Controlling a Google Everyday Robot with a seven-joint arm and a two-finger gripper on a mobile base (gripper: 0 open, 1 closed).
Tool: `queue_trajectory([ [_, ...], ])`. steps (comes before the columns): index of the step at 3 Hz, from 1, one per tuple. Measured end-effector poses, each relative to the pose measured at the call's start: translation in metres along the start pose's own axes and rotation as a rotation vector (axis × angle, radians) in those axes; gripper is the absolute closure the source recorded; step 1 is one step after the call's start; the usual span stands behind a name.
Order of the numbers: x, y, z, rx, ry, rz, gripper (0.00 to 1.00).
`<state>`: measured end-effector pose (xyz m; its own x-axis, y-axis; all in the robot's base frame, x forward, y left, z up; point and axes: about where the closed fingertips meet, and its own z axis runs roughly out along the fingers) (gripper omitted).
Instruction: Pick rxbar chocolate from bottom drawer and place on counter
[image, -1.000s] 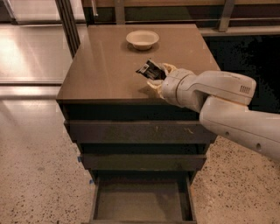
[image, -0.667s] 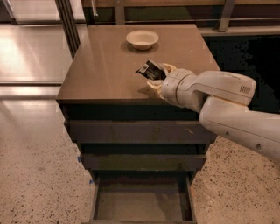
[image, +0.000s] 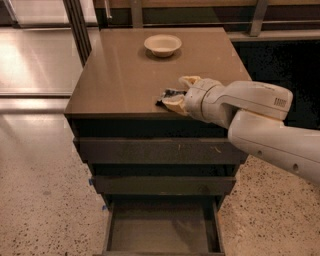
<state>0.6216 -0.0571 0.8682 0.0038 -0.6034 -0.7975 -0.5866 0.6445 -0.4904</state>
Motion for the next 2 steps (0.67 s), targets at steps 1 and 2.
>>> queue_trajectory([
  [1,0.0000,0.0000,0.0000,0.000,0.000,0.000,0.00],
  [2,-0.0001,0.0000,0.0000,0.000,0.000,0.000,0.00],
])
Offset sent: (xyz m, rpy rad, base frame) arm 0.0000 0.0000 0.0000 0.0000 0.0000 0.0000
